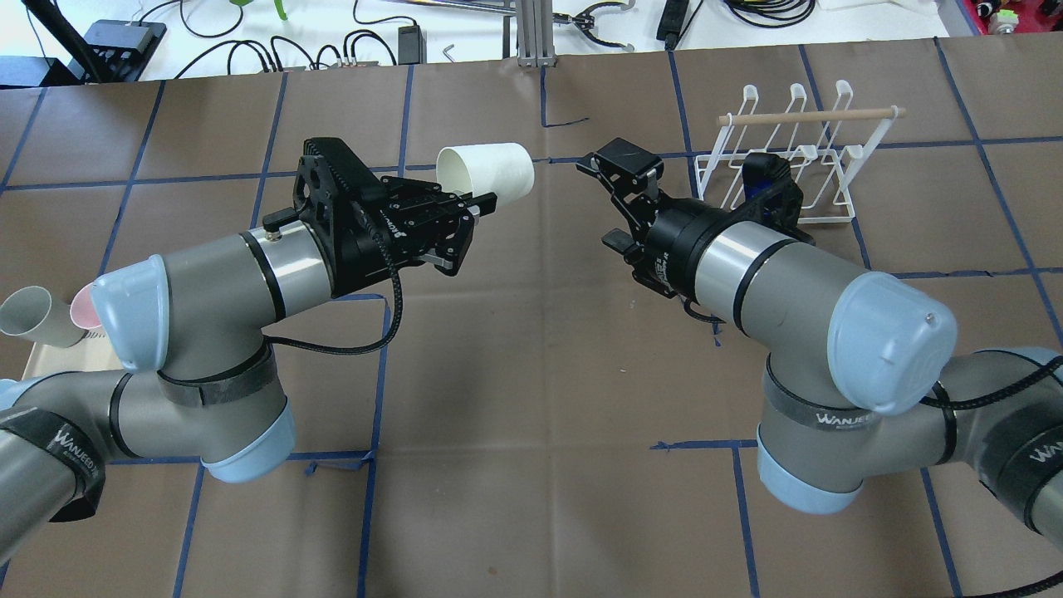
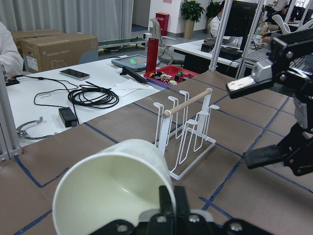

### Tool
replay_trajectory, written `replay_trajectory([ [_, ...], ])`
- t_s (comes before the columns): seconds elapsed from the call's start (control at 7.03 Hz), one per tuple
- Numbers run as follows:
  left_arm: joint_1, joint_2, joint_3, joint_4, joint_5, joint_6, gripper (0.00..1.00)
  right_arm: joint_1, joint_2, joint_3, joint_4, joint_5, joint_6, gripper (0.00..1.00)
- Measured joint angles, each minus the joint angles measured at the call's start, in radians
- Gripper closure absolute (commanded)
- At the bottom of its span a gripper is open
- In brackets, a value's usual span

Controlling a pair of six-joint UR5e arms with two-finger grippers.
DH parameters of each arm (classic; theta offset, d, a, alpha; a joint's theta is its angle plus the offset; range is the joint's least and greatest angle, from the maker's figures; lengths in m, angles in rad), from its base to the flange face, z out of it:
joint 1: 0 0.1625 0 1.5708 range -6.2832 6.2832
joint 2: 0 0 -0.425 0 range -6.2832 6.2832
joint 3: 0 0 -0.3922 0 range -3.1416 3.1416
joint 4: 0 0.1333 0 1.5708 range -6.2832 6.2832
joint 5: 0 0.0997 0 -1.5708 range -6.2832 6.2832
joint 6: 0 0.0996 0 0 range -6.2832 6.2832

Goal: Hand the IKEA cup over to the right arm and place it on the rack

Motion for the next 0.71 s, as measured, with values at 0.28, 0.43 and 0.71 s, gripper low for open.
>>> replay_trajectory([
  [0.28, -0.002, -0.003, 0.000, 0.005, 0.000, -0.003, 1.00, 0.037, -0.001, -0.002, 0.002, -0.002, 0.130, 0.00],
  [0.43, -0.003, -0.003, -0.001, 0.006, 0.000, -0.003, 1.00, 0.044, 0.007, -0.013, 0.007, 0.000, 0.152, 0.00],
  [0.71, -0.004, -0.004, -0.001, 0.006, -0.002, -0.004, 1.00, 0.054, 0.054, -0.063, 0.029, 0.002, 0.197, 0.00],
])
